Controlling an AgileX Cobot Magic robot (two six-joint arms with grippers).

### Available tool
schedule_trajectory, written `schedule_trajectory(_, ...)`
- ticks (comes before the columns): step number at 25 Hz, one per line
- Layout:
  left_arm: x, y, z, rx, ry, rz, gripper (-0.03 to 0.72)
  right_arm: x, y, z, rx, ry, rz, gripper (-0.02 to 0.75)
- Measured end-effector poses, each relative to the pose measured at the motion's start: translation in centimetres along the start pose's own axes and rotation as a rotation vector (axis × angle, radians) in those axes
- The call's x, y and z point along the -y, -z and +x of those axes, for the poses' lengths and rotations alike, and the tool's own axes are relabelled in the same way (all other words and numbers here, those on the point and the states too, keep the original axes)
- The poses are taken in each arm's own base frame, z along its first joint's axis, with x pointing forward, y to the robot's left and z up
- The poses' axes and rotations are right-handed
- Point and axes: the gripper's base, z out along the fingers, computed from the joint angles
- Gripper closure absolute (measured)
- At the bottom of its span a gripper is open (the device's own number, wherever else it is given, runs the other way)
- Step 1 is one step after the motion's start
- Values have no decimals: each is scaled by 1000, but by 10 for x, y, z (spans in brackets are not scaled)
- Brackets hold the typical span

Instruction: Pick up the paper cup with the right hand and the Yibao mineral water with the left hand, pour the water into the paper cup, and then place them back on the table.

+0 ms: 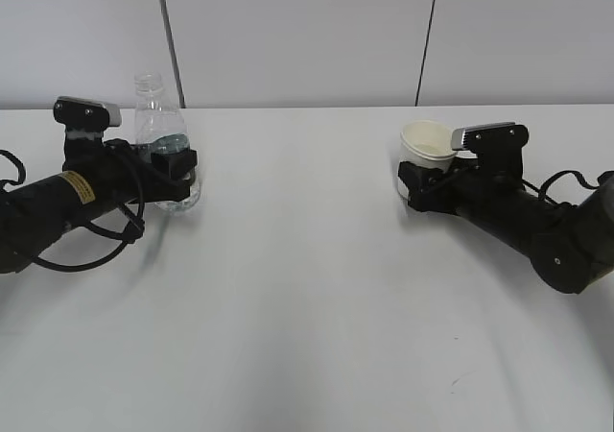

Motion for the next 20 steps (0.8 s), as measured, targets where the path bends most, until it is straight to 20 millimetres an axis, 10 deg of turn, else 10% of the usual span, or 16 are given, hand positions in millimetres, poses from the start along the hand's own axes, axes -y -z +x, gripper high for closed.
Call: schedule_trajectory(20,0,0,1,-16,-7,1,330,0,0,1,0,-1,0,199)
